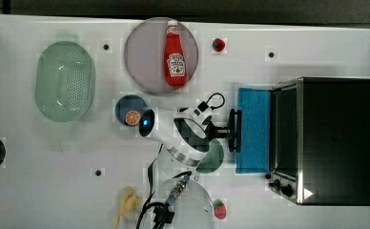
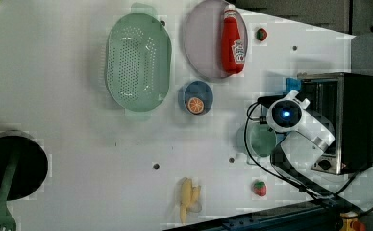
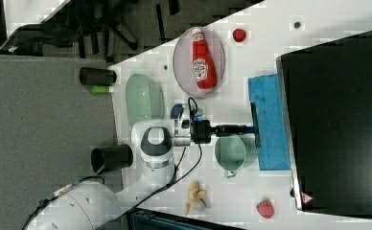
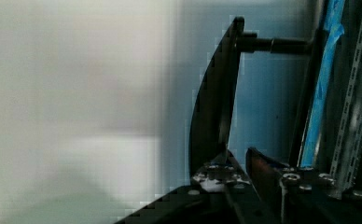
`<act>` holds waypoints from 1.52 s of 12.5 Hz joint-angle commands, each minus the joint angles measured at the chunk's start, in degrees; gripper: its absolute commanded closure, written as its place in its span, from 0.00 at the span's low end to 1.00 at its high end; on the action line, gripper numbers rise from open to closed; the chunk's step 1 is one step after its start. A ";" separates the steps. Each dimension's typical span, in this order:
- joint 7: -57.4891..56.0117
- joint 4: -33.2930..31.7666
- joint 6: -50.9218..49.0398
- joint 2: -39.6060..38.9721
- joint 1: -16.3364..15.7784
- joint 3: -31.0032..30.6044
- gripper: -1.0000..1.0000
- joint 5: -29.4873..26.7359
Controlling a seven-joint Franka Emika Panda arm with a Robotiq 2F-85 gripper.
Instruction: Flap open oven.
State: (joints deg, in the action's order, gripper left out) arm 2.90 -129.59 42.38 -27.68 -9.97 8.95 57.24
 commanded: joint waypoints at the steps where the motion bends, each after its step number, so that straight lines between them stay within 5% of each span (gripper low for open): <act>1: 4.45 1.51 1.77 -2.70 -0.73 0.47 0.83 0.67; 5: 4.75 2.08 6.63 -0.29 -0.41 1.48 0.83 -2.52; 9: 4.75 1.81 6.63 13.17 0.59 2.61 0.83 -23.12; 12: 3.97 2.09 -0.07 24.46 1.10 4.50 0.83 -37.02; 19: 4.34 12.82 -28.18 42.58 0.99 4.22 0.83 -51.88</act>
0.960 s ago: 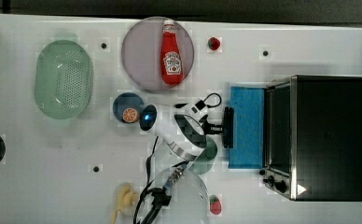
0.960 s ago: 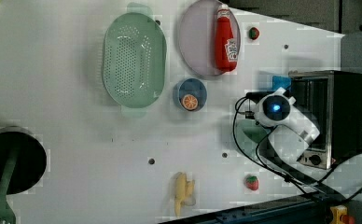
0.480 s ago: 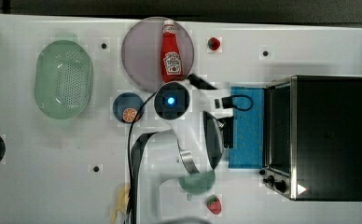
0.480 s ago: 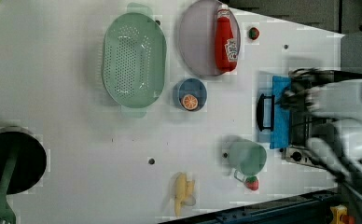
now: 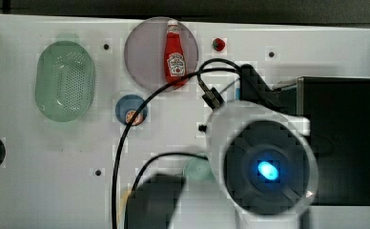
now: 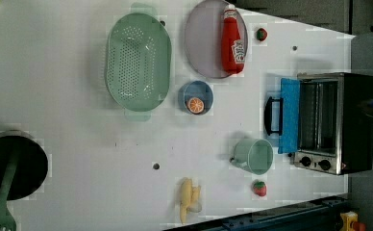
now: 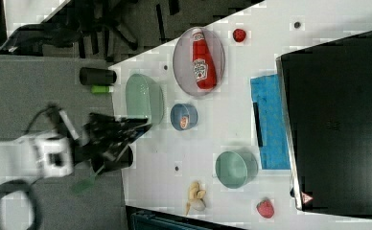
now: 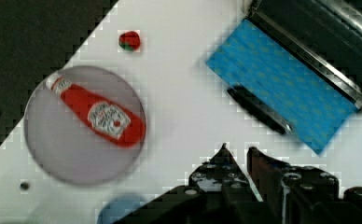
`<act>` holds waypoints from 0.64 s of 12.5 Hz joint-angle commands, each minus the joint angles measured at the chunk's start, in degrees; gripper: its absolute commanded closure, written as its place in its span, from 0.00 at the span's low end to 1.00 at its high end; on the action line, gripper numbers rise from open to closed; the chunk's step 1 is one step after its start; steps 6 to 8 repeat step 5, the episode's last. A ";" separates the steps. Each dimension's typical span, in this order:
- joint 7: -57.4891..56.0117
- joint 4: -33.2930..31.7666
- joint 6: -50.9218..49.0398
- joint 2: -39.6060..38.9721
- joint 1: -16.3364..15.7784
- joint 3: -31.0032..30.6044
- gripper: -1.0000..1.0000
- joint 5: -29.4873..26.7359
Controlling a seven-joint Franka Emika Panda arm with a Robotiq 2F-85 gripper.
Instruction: Flap open oven.
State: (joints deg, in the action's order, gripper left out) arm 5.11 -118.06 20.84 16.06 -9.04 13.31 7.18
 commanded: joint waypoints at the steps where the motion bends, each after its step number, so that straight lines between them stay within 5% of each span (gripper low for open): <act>1: 2.13 3.72 -10.01 -0.37 0.06 -0.22 0.83 -1.64; 8: 2.13 7.52 -12.73 0.11 -0.21 -1.56 0.83 -1.85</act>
